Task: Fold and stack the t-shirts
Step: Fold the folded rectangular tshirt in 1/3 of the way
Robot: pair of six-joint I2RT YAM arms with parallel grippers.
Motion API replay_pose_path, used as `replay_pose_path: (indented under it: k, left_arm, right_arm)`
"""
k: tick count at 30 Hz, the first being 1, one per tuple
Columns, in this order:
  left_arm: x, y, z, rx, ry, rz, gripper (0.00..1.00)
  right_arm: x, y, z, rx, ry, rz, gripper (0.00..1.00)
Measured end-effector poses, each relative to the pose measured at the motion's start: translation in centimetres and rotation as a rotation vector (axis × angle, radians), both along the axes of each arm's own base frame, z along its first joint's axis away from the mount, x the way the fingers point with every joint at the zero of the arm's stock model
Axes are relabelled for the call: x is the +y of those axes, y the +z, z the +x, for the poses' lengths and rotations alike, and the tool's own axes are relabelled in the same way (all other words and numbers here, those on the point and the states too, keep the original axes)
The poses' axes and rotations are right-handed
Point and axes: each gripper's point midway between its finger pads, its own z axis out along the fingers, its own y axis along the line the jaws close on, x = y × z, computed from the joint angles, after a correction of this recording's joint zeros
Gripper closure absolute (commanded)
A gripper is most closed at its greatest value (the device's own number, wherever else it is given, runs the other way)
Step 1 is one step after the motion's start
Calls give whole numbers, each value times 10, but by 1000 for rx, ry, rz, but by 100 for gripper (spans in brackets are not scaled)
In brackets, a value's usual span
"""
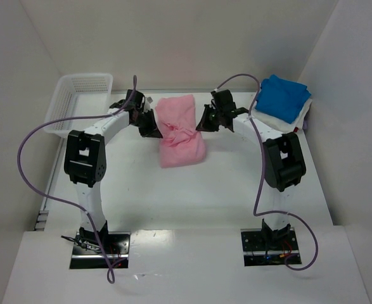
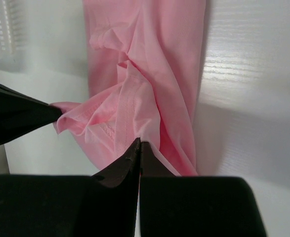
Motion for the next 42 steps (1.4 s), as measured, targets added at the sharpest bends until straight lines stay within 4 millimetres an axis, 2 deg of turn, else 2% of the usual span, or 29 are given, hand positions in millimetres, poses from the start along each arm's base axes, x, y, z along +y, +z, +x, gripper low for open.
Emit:
replay_pose_path:
  k: [3,5,7,10,11,14,15,17,20,23,24,26,29,30,32,34,35,36,39,42]
  left_arm:
    - [1,-12,4,21,5,5,100]
    - [3,-20,7,32,10,8,98]
    - [7,-25,9,40,18,13,77]
    - [13,-26,13,33,32,20,55]
    - [16,-25,16,25,39,24,41]
    - [24,-18,28,-17,54,38,21]
    - [27,-15,33,-36,54,42,13]
    - [30,-9,40,-74,57,51,8]
    - [34,6,44,-127,45,56,8]
    - [30,34,45,-214,-1,33,9]
    - [27,46,43,-247,-18,21,11]
    - [17,65,34,-301,-57,1,14]
    - [-11,82,9,-351,-135,-47,25]
    - [-21,82,1,-357,-161,-64,28]
    - [-42,76,-16,-340,-208,-97,42]
    - [-60,62,-32,-308,-247,-121,54]
    - [-67,55,-39,-285,-259,-130,66]
    - [-71,48,-43,-265,-264,-137,71]
    - [-79,32,-47,-229,-266,-141,75]
    - [-78,17,-37,-230,-244,-119,77]
  right_arm:
    - [1,-15,1,16,15,-10,98]
    - [2,-28,2,39,24,-18,93]
    - [3,-40,2,60,31,-27,86]
    - [3,-47,3,67,39,-38,70]
    - [3,-47,5,62,42,-40,61]
    - [4,-34,15,20,43,-48,47]
    - [4,-27,21,-4,42,-50,36]
    - [4,-14,32,-50,31,-56,28]
    - [2,5,41,-104,19,-67,27]
    - [1,21,43,-141,13,-66,33]
    - [1,26,42,-151,15,-63,36]
    - [2,37,42,-173,20,-52,49]
    - [4,46,37,-197,32,-30,61]
    - [4,45,35,-194,37,-24,64]
    - [5,39,30,-178,47,-16,65]
    - [5,28,24,-152,53,-14,67]
    - [4,22,20,-138,56,-17,67]
    - [3,17,18,-126,57,-19,67]
    - [1,7,12,-104,58,-27,67]
    - [0,3,10,-94,59,-30,65]
